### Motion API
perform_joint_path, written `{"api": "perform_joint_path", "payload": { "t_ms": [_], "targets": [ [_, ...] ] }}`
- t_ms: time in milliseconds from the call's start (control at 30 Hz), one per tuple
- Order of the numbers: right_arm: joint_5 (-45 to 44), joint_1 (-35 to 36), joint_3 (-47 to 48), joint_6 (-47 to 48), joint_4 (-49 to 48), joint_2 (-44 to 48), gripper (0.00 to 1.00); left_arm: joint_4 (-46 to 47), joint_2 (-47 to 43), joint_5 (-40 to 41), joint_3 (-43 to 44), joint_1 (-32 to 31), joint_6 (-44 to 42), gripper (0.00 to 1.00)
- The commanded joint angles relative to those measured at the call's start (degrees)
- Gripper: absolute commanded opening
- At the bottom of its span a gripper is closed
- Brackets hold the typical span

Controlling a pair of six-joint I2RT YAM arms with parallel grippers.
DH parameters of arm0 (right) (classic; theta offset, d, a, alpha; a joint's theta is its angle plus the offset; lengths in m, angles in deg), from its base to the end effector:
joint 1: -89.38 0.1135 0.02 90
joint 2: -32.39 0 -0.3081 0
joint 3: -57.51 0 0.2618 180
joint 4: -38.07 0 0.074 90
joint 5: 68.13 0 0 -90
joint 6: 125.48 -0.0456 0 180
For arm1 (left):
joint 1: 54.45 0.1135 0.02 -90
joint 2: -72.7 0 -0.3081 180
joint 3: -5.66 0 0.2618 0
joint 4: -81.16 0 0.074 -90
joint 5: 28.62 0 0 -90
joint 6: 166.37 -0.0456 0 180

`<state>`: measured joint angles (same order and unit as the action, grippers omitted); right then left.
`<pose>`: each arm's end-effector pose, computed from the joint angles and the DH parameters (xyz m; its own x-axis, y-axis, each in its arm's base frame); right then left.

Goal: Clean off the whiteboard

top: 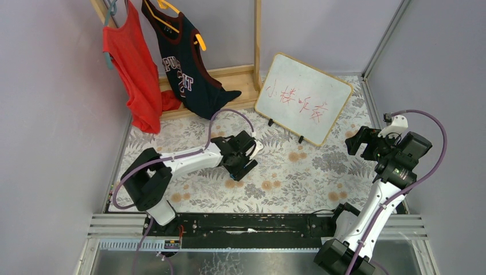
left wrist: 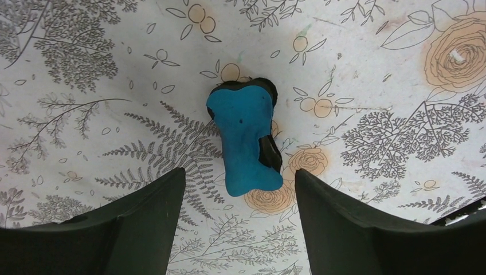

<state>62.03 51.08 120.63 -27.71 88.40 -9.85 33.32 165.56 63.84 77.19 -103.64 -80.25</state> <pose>0.1213 -0.0583 0.3604 -0.3868 0.1738 -0.9057 -0.0195 0.9803 0.1964 0.2118 -0.2423 0.2142 -0.5589 0.7508 -0.3521 0.7858 0.6151 0.0641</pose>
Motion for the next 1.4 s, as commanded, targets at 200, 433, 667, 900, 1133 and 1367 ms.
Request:
{"api": "perform_joint_path", "payload": {
  "t_ms": [200,433,667,900,1133,1367],
  "targets": [
    [1.3,0.0,0.8,0.7,-0.1,0.1,0.92,2.6,3.7,-2.9,4.1,0.6,-2.2,0.66],
    [1.4,0.0,0.8,0.9,-0.1,0.2,0.92,2.9,5.2,-4.3,4.4,2.0,-2.3,0.63],
    [1.5,-0.1,0.9,1.0,0.1,0.6,0.92,3.2,6.0,-4.5,4.6,3.1,-2.0,0.59],
    [1.4,-0.1,0.8,1.2,0.2,1.1,0.92,3.5,6.4,-5.5,4.5,3.6,-1.8,0.55],
    [1.3,0.0,0.8,1.2,0.2,1.3,0.92,3.7,7.6,-6.1,4.7,3.8,-1.6,0.48],
    [1.4,0.0,0.8,1.2,0.2,1.4,0.92,3.9,7.8,-6.2,4.7,3.9,-1.4,0.43]
  ]
}}
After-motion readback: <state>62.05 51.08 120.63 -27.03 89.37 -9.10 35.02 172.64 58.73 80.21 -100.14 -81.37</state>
